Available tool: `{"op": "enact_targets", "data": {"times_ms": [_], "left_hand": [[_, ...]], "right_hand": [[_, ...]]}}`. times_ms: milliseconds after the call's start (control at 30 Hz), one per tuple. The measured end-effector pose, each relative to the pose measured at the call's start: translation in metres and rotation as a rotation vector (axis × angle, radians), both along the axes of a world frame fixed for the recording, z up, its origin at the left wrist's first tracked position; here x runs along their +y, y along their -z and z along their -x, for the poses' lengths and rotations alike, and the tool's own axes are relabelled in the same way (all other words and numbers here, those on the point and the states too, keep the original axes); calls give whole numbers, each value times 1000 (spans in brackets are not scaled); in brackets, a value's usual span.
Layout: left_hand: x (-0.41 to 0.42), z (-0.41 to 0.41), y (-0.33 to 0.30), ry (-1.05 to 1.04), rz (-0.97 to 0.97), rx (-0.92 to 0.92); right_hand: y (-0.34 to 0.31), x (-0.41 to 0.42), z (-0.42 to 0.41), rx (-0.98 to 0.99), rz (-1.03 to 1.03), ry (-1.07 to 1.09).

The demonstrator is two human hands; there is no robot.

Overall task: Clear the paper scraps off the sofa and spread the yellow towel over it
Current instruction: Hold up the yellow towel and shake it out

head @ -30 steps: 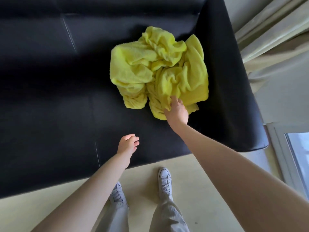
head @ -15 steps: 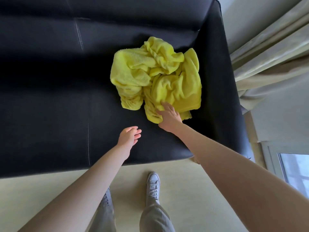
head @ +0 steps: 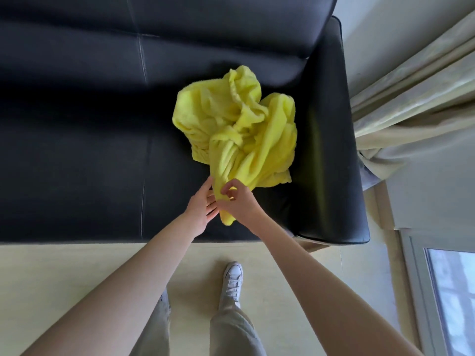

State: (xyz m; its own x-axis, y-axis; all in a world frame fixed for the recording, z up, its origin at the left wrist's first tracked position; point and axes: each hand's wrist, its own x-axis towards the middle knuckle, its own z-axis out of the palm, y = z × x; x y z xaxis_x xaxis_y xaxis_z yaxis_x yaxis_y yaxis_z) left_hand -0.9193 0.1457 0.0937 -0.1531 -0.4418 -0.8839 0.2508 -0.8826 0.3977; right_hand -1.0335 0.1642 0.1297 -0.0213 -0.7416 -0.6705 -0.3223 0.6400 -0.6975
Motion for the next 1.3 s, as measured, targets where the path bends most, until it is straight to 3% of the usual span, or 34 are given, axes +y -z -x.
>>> {"op": "enact_targets", "data": {"times_ms": [100,200,300,367,467,600,667,833,1000,1300], "left_hand": [[-4,-1,-35,56,15,48],[-10,3,-89,122,103,-20],[-25,5,-153,4,233,-55],[-41,5,-207,-114,264,18],[-69,4,-297,-219,294,158],[-94,6,-417,-227,465,303],[-100,6,-476,-207,548,384],[-103,1,-605,-124,785,488],[-110,-23,-705,-107,1082,485],[-157,-117,-801,-365,1274,359]], "right_hand": [[-27,19,5,13,-70,-21],[-62,32,8,264,-55,-161],[-99,41,14,583,20,-242],[-129,42,24,674,66,-151],[-177,30,37,639,144,-93],[-246,2,24,420,160,-171],[-291,-20,2,346,231,-43],[-422,-84,-38,48,463,509],[-517,-113,-32,177,722,716],[-601,-132,16,581,963,652]]}}
